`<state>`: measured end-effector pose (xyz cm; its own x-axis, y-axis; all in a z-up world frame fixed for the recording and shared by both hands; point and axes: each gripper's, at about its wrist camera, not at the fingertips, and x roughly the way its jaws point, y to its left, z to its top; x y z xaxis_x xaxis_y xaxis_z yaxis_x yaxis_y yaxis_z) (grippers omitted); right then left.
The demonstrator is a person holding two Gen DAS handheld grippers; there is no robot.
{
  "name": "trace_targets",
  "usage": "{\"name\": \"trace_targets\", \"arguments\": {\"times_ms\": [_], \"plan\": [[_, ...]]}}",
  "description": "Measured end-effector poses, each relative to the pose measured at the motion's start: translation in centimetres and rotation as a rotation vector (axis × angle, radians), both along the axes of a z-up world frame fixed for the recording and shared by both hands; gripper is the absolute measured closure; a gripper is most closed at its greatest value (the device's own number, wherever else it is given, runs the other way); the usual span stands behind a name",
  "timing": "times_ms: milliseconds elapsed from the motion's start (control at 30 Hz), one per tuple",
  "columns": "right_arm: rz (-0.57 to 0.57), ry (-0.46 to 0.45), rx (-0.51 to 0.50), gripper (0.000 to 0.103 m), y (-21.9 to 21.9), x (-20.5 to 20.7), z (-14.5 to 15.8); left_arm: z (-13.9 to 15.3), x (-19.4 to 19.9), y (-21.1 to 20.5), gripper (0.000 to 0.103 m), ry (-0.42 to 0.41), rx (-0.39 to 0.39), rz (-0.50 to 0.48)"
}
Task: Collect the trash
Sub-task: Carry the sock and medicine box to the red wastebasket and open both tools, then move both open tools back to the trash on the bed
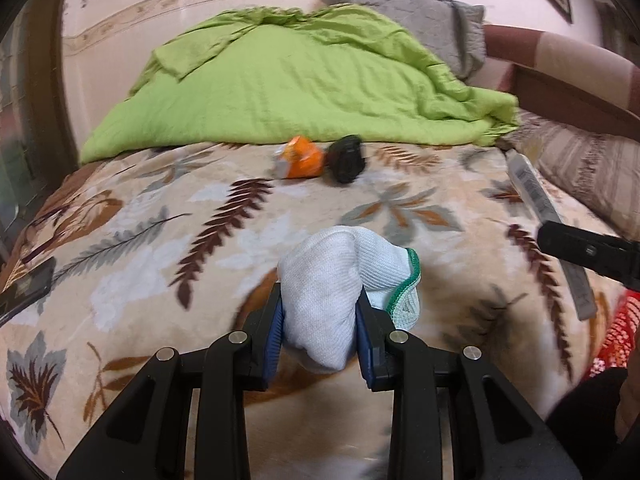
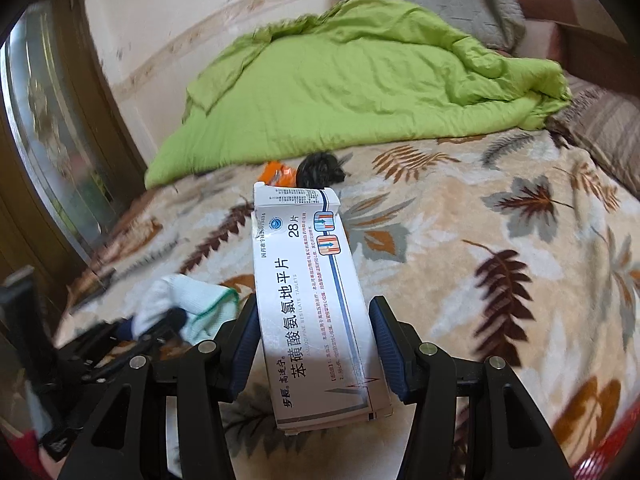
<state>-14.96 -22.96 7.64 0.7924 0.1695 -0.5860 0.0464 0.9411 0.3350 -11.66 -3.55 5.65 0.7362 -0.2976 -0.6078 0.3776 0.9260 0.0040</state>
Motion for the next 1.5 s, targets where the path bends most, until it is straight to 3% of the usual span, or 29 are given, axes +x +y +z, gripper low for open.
{"name": "trace_targets", "arguments": {"times_ms": [100, 200, 467, 667, 767, 800, 867, 1033, 1200, 1500], "plan": [[-0.034, -0.007, 0.069, 0.045, -2.6, -3.9, 0.7, 1.1, -1.5, -2.1, 0.073, -0.001, -0.020, -0.081], [-0.097, -0.014, 0.064, 0.045, -5.4, -8.1, 1.3, 2.4, -3.6, -5.6, 0.073, 0.011, -0.051, -0.197], [-0.438, -0.011, 0.068, 0.044, -16.9, -21.7, 2.7, 5.6, -10.1, -17.9, 0.073, 0.101, -0.128, -0.559], [-0.636, -0.030, 0.075, 0.044, -22.3, -29.0, 3.6, 5.1, -14.8, -26.8, 0.072, 0.204, -0.115, -0.769], [-0.687, -0.028, 0.099, 0.044, -23.8, -30.9, 3.2, 3.8, -16.9, -30.7, 0.072, 0.230, -0.062, -0.836], [-0.698, -0.022, 0.108, 0.043, -24.3, -31.3, 3.0, 3.3, -17.4, -31.8, 0.068, 0.240, -0.048, -0.861], [-0.703, -0.020, 0.149, 0.043, -24.9, -31.7, 2.2, 2.4, -18.0, -33.2, 0.044, 0.259, -0.017, -0.897], [-0.752, 0.005, 0.205, 0.039, -26.4, -32.0, 0.6, 2.7, -17.4, -32.6, 0.040, 0.241, -0.039, -0.882], [-0.735, -0.008, 0.210, 0.038, -26.3, -31.4, 0.9, 3.7, -14.7, -29.0, 0.039, 0.240, -0.078, -0.793], [-0.490, -0.004, 0.217, 0.038, -20.8, -22.8, 2.2, 4.0, -6.9, -18.4, 0.035, 0.163, -0.074, -0.521]]}}
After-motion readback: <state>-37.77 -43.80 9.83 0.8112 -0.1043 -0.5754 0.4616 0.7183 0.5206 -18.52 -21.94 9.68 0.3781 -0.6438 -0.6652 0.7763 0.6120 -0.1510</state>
